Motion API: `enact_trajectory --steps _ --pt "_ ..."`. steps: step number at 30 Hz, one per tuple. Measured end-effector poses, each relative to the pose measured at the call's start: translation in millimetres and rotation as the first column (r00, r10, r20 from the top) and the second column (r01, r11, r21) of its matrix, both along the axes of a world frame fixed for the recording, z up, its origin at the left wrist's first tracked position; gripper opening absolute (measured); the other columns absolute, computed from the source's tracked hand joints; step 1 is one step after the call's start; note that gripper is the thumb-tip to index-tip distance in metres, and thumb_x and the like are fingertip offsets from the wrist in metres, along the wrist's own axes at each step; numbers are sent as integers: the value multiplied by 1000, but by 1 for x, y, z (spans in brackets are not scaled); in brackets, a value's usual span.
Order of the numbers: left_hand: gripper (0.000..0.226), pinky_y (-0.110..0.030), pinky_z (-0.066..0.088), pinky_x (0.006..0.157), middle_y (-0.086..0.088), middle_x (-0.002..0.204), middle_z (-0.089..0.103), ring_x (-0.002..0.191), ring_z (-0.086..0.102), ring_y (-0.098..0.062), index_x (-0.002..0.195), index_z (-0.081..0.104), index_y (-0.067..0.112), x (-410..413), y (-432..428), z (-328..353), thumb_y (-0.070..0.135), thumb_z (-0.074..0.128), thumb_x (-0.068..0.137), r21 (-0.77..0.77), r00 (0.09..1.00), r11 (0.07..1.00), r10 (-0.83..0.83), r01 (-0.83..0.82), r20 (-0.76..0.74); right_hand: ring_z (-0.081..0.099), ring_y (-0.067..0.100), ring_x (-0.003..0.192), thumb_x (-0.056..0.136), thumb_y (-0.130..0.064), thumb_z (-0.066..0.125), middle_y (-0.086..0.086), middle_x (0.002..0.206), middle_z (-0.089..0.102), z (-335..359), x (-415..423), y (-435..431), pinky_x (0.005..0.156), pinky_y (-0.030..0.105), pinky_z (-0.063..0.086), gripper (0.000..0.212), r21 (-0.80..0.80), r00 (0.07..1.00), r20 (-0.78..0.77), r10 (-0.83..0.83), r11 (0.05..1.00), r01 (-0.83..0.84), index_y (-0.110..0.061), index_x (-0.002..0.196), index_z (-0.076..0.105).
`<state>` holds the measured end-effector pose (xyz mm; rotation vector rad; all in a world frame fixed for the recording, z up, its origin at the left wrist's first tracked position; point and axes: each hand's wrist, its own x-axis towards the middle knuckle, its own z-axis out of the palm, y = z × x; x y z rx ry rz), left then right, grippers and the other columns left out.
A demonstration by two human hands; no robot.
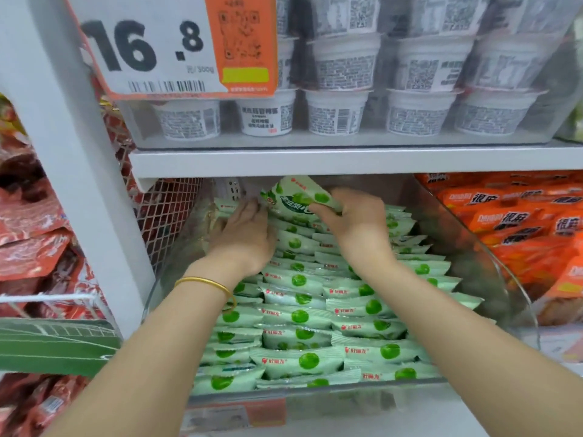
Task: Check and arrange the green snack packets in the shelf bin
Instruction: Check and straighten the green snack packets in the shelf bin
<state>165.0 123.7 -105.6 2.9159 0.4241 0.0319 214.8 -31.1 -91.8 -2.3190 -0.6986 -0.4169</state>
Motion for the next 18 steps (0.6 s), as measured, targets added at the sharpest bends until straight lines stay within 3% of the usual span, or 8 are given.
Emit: enact_trajectory --steps 2,5,9,13,16,18 --pt "57 -40 2 117 2 159 -10 146 -8 -14 152 3 19 1 3 -5 37 21 102 24 999 1000 7 -6 -37 59 23 79 92 -32 58 2 79 63 -2 6 7 63 31 38 21 -65 1000 3 -11 998 11 -12 85 61" --pt "58 -39 0 117 3 159 -9 146 -6 -15 152 1 20 2 6 -6 40 20 102 23 997 1000 21 -20 -71 61 29 90 93 -27 55 11 95 66 4 11 16 73 32 47 19 -179 1000 18 -6 984 9 -11 99 61" --pt "57 -38 -1 117 4 160 -8 146 -5 -14 152 2 22 0 7 -6 41 22 102 16 997 999 33 -32 -67 58 31 101 94 -22 52 13 106 63 10 17 24 75 30 42 19 -421 998 55 0 907 23 -14 110 59" --pt "57 -36 -2 117 3 160 -6 146 -5 -14 152 3 21 -3 5 -5 38 24 102 -11 998 998 54 -55 -44 57 30 101 92 -19 55 10 105 61 7 23 35 69 27 36 11 -537 997 75 34 843 12 -14 101 60" --pt "56 -35 -2 117 3 160 -5 146 -5 -14 152 6 19 -6 4 -3 33 26 102 -59 998 996 59 -60 -12 51 30 109 90 -30 60 10 113 54 6 27 38 78 31 41 24 -585 995 33 90 809 -54 -11 105 61" --pt "55 -35 0 117 2 160 -4 146 -3 -15 152 9 18 -7 4 0 30 29 102 -90 998 994 58 -57 6 46 28 113 86 -34 64 8 119 52 8 27 33 86 35 44 35 -536 990 80 117 842 -56 -13 113 57"
